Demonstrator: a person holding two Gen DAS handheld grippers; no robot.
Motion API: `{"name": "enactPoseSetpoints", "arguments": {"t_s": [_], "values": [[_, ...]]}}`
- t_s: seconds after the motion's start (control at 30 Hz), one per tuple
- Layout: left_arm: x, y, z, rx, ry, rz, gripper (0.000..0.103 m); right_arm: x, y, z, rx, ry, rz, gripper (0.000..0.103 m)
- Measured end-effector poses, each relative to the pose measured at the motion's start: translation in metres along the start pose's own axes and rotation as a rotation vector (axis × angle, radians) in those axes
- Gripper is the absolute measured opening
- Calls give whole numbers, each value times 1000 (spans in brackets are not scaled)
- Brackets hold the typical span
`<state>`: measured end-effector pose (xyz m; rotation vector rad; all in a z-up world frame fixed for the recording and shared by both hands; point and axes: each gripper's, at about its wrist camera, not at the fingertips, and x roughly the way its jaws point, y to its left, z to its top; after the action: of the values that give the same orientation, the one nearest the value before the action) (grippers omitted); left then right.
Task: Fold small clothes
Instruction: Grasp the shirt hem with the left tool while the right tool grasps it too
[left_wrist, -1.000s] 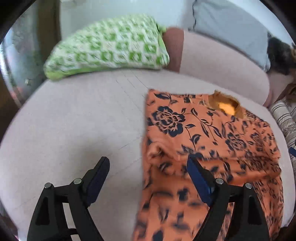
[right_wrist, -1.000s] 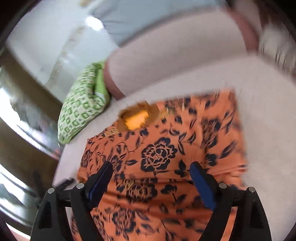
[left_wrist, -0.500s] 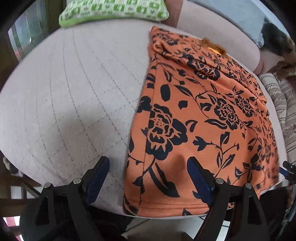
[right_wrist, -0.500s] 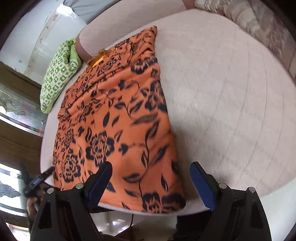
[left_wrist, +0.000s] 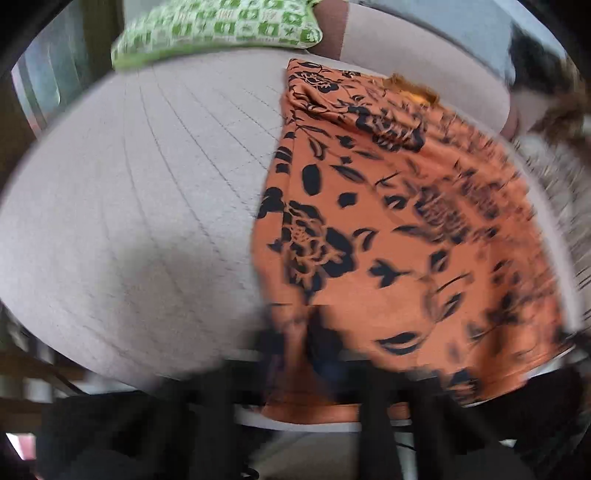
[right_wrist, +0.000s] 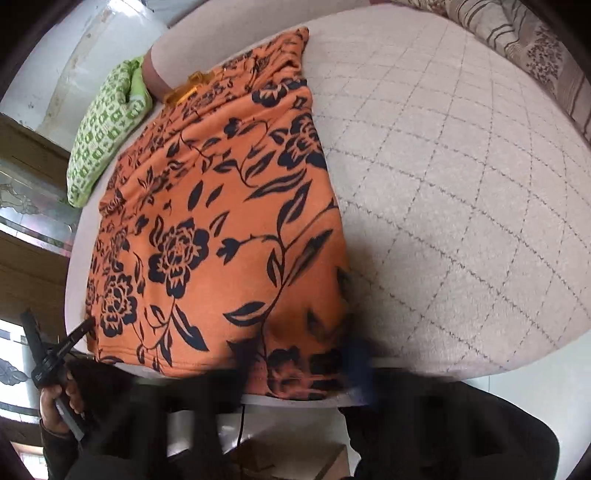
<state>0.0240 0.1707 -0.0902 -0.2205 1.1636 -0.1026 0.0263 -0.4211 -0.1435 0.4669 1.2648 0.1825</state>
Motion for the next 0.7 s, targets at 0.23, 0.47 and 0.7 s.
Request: {"name": "enactPoseSetpoints", "arguments": {"t_s": [0.23,0.47,0.7], "values": [[-73,13,1,-94,-149,-69,5,-91,24,1,-16,-214,150,10],[-12,37,-4,-192,-13,-7,25,-13,-11,-4,80,2,44,20],[-19,27,-5,-123,-79,37,71,-32,-5,1,81,-113,35,82]]}}
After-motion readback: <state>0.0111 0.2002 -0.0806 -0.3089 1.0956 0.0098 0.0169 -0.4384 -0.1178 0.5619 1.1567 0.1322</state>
